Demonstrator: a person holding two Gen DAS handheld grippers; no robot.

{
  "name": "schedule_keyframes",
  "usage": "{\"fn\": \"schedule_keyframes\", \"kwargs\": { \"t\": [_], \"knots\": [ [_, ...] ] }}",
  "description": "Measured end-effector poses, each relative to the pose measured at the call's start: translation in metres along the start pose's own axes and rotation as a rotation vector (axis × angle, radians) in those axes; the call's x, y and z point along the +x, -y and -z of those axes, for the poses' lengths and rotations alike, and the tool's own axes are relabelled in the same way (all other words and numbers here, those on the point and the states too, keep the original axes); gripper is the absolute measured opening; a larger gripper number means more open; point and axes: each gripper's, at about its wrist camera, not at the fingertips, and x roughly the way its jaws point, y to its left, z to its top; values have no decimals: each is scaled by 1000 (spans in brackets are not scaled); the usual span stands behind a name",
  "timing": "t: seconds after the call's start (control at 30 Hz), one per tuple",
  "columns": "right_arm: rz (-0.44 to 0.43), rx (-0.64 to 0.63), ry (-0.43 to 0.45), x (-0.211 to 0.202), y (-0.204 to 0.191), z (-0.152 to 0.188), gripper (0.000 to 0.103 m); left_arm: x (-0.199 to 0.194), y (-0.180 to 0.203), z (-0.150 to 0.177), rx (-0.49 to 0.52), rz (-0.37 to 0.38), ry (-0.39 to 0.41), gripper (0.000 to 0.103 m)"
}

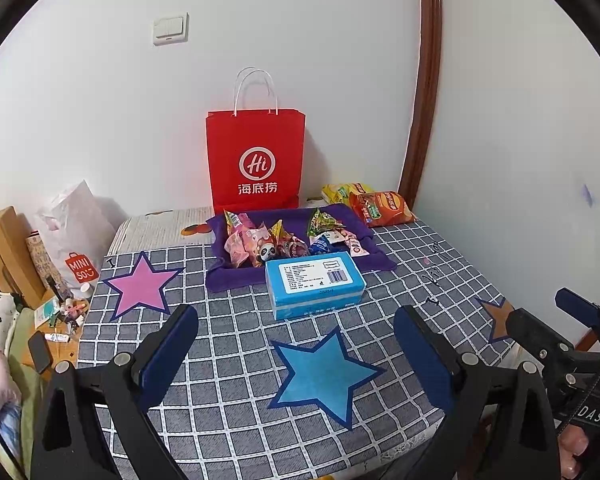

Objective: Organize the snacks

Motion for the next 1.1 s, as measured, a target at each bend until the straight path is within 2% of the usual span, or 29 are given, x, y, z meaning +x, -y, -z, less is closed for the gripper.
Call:
{"fn": "schedule_keyframes", "kwargs": {
  "t": [1.1],
  "knots": [
    [1,3,14,-7,-1,1,103,-3,1,3,-7,-2,1,99]
  ]
}}
